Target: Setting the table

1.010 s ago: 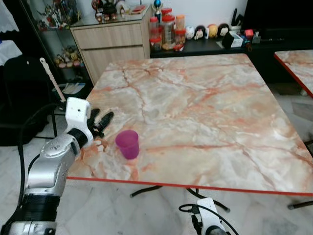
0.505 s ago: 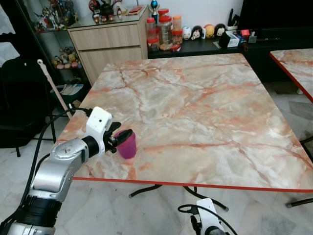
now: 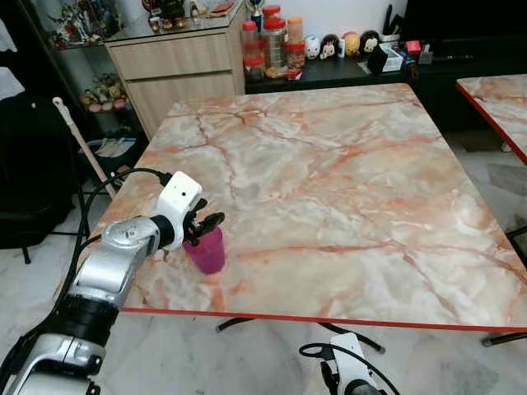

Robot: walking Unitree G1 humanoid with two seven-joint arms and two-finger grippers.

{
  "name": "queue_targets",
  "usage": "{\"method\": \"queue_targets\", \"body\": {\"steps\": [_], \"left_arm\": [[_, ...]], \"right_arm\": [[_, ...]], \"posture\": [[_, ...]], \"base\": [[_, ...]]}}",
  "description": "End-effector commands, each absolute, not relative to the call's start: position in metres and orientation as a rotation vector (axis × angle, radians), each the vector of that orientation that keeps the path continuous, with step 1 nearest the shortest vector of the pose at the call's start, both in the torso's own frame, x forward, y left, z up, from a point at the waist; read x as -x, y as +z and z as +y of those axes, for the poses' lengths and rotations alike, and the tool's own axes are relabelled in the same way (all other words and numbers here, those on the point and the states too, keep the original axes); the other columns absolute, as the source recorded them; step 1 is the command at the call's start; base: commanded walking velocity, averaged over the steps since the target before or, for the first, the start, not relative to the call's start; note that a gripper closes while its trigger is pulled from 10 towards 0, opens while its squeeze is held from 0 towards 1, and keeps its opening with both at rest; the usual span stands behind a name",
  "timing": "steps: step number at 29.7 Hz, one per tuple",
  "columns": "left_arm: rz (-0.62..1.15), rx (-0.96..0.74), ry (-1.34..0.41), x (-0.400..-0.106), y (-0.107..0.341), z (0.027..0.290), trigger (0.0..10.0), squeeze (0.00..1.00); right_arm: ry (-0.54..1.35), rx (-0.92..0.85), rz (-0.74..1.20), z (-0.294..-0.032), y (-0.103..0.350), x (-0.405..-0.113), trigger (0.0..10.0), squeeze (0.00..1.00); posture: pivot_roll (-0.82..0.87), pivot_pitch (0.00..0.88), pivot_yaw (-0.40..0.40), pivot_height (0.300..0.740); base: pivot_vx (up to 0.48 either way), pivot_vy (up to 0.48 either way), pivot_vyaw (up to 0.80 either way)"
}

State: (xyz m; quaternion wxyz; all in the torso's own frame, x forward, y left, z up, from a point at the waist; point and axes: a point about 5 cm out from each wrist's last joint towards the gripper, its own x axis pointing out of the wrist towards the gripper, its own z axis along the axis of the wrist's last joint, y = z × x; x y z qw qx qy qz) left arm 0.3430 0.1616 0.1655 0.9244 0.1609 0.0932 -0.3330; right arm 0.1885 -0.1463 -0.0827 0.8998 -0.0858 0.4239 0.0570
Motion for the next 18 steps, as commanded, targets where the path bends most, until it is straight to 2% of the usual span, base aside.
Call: {"method": "queue_targets", "body": {"steps": [1,13,18], "left_arm": [[0.209,-0.392,-0.682,-0.346,0.167,0.172,10.0,0.00],[0.218,-0.452,-0.683,-0.350,0.176,0.197,10.0,0.00],[0.228,-0.460,-0.697,-0.348,0.176,0.200,10.0,0.00]], "right_arm": [[0.128,0.168,0.885,-0.142,-0.083,-0.188,10.0,0.00],[0.127,0.164,0.886,-0.142,-0.083,-0.188,10.0,0.00],[0.129,0.166,0.887,-0.143,-0.083,-0.188,10.0,0.00]], "posture": [[0.02,0.007,0.127,0.740],[0.02,0.004,0.126,0.740],[0.03,0.004,0.124,0.740]], "base": [[0.000,0.000,0.00],[0.000,0.000,0.00],[0.000,0.000,0.00]]}}
